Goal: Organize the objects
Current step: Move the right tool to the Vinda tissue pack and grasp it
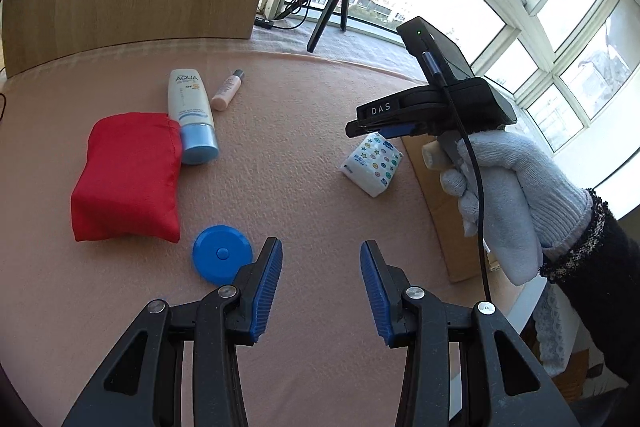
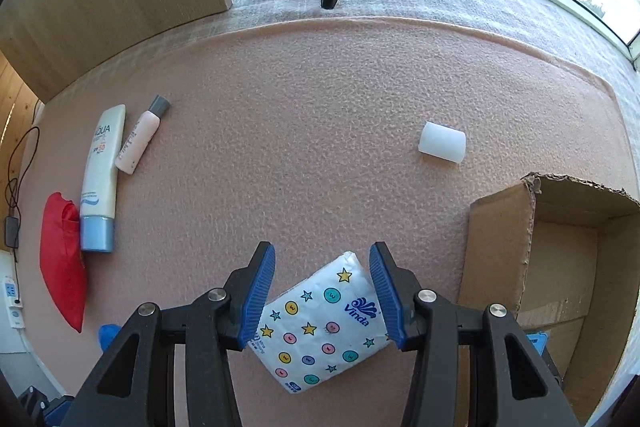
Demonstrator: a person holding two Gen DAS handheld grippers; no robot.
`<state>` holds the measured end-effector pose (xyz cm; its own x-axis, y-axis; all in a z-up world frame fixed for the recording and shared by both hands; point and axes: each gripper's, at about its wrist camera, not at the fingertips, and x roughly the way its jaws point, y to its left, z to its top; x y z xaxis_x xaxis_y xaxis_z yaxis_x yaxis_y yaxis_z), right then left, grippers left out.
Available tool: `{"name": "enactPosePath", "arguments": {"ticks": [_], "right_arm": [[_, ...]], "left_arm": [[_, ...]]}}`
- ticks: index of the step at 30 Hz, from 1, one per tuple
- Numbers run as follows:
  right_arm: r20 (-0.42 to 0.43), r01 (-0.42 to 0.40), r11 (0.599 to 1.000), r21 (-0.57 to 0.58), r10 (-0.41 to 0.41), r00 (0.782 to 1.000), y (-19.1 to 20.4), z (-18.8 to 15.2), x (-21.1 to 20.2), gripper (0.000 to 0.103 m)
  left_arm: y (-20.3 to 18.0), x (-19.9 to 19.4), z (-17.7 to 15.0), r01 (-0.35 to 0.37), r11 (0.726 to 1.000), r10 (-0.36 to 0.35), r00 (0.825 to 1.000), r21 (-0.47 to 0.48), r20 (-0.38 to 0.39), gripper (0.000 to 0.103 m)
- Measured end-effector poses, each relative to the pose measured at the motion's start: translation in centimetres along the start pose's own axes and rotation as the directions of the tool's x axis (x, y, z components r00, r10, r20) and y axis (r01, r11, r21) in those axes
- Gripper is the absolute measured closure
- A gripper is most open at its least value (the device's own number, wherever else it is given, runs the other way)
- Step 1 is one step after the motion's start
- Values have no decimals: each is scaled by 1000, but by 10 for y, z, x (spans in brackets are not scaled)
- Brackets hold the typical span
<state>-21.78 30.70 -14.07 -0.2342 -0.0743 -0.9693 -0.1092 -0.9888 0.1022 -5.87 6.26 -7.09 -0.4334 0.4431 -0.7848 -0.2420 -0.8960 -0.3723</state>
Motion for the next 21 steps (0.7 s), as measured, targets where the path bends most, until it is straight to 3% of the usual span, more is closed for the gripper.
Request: {"name": "enactPosePath", "arguments": {"ticks": [5, 15, 21], "right_arm": [[-14, -64, 997, -37, 64, 998, 16, -11, 1, 58], [-70, -222, 974, -54, 218, 973, 49, -48, -1, 58], [35, -180, 983, -27, 181, 983, 32, -66, -36, 58]], "left_arm": [[5, 0, -2, 6, 1000, -6, 1000, -18, -3, 59], [5, 9, -5, 7, 1000, -8, 1000, -20, -28, 59], [2, 22, -9, 26, 1000, -27, 998, -16, -57, 59]]}}
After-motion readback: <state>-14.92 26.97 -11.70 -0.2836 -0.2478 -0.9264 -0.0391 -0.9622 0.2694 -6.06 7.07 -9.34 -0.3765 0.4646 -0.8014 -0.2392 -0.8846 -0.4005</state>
